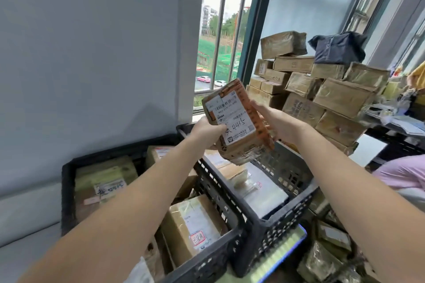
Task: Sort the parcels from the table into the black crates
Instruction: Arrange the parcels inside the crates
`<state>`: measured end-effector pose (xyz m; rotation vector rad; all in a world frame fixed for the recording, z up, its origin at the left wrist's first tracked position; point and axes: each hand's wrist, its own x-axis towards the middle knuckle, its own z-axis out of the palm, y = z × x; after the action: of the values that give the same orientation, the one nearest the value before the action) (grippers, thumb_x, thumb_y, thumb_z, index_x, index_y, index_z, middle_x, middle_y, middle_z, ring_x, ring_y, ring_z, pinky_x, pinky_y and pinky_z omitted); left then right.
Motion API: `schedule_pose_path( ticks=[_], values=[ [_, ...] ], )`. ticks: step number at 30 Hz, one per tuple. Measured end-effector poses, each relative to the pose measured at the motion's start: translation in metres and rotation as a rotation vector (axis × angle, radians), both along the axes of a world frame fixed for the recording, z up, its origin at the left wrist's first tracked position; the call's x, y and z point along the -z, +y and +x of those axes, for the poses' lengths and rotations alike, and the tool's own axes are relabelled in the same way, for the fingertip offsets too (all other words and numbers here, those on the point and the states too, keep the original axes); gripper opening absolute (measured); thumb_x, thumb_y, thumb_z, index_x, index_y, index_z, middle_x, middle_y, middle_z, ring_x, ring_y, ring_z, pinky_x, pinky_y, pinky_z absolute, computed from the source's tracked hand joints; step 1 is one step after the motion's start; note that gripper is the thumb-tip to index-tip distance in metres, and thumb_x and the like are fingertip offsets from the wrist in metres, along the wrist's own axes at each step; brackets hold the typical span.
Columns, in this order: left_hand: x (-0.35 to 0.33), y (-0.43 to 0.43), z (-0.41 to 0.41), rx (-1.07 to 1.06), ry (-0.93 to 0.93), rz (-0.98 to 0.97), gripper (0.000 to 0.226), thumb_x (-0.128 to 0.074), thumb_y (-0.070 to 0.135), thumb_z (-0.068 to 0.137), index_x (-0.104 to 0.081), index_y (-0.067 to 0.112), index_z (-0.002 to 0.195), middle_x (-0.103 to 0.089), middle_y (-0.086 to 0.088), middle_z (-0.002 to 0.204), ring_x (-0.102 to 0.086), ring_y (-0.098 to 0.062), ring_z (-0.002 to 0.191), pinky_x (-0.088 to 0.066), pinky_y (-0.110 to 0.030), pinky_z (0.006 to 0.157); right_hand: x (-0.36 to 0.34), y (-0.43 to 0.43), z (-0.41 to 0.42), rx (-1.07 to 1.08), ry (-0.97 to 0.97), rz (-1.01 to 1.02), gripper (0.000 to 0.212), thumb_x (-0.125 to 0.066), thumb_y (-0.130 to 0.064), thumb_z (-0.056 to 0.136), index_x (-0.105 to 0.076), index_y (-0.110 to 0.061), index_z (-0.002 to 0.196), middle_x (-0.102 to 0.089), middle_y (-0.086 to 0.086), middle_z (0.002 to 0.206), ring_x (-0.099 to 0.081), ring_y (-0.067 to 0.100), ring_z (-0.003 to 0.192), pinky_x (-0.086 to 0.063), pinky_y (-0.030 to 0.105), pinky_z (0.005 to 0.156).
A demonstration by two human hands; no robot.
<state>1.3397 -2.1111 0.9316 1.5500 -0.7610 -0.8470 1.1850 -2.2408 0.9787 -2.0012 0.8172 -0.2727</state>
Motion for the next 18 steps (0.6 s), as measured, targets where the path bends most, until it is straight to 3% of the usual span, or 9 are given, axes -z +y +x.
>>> schedule_pose_path(
  ticks=[2,4,5,7,9,11,13,15,18],
  values=[
    [0.010,-0.031,-0.009,-0.017,0.028,0.007,0.021,-0.067,0.015,0.093,-0.052,0.025,0.104,-0.066,0.001,0.104,-0.065,-0.014,0.090,-0.054,-0.025,0.056,0.012,-0.033,-0.004,-0.036,0.011,-0.007,0.047,-0.033,-0.086,0.078,-0.067,-0.058,0.095,-0.074,-0.023,0.095,-0.070,0.002,0.093,-0.042,0.043,0.089],
    [0.022,-0.063,-0.018,-0.049,0.041,0.005,0.034,-0.069,0.012,0.091,-0.048,0.022,0.116,-0.064,0.001,0.107,-0.064,-0.012,0.089,-0.049,-0.022,0.054,0.023,-0.070,-0.004,-0.046,0.041,-0.028,0.042,-0.034,-0.087,0.080,-0.066,-0.063,0.092,-0.073,-0.026,0.093,-0.070,-0.002,0.083,-0.040,0.031,0.074],
    [0.027,-0.078,-0.022,-0.063,0.054,0.013,0.041,-0.070,0.013,0.090,-0.046,0.019,0.123,-0.064,-0.001,0.111,-0.063,-0.013,0.092,-0.049,-0.023,0.056,0.028,-0.087,-0.002,-0.041,0.071,-0.046,0.046,-0.033,-0.086,0.082,-0.066,-0.060,0.100,-0.073,-0.024,0.095,-0.071,0.002,0.088,-0.042,0.031,0.074],
    [0.038,-0.107,-0.031,-0.062,0.090,0.039,0.049,-0.071,0.022,0.091,-0.046,0.014,0.132,-0.064,-0.005,0.117,-0.064,-0.016,0.098,-0.052,-0.027,0.064,0.040,-0.123,0.006,-0.037,0.136,-0.098,0.068,-0.032,-0.087,0.081,-0.062,-0.044,0.124,-0.071,-0.014,0.115,-0.065,0.016,0.109,-0.047,0.041,0.093],
    [0.050,-0.131,-0.039,-0.045,0.104,0.085,0.058,-0.072,0.038,0.089,-0.047,0.014,0.136,-0.064,-0.006,0.121,-0.065,-0.021,0.106,-0.057,-0.035,0.076,0.052,-0.153,0.014,-0.052,0.202,-0.163,0.087,-0.030,-0.091,0.078,-0.055,-0.032,0.137,-0.064,-0.004,0.130,-0.059,0.022,0.119,-0.042,0.044,0.104],
    [0.061,-0.149,-0.042,-0.032,0.081,0.160,0.069,-0.071,0.053,0.084,-0.047,0.018,0.137,-0.062,-0.004,0.127,-0.062,-0.023,0.112,-0.054,-0.043,0.091,0.062,-0.174,0.022,-0.064,0.263,-0.208,0.093,-0.029,-0.090,0.079,-0.051,-0.026,0.142,-0.059,0.001,0.137,-0.056,0.023,0.122,-0.040,0.038,0.097],
    [0.069,-0.159,-0.041,-0.040,0.060,0.203,0.068,-0.069,0.061,0.081,-0.048,0.023,0.133,-0.062,0.000,0.126,-0.061,-0.018,0.108,-0.052,-0.036,0.084,0.073,-0.192,0.032,-0.094,0.326,-0.253,0.093,-0.028,-0.088,0.081,-0.048,-0.024,0.145,-0.055,0.004,0.142,-0.053,0.026,0.125,-0.036,0.037,0.093],
    [0.079,-0.167,-0.037,-0.116,0.099,0.158,0.071,-0.073,0.053,0.081,-0.046,0.020,0.138,-0.061,0.006,0.119,-0.060,-0.010,0.100,-0.050,-0.028,0.074,0.086,-0.207,0.044,-0.134,0.348,-0.260,0.090,-0.026,-0.086,0.084,-0.050,-0.024,0.144,-0.055,0.005,0.142,-0.053,0.027,0.124,-0.034,0.037,0.092],
    [0.092,-0.182,-0.029,-0.267,0.109,0.082,0.084,-0.083,0.025,0.079,-0.034,0.014,0.147,-0.055,0.010,0.110,-0.059,-0.008,0.097,-0.049,-0.022,0.070,0.106,-0.225,0.062,-0.110,0.353,-0.152,0.079,-0.030,-0.074,0.093,-0.054,-0.016,0.141,-0.056,0.009,0.141,-0.055,0.026,0.118,-0.037,0.038,0.094]
  ],
)
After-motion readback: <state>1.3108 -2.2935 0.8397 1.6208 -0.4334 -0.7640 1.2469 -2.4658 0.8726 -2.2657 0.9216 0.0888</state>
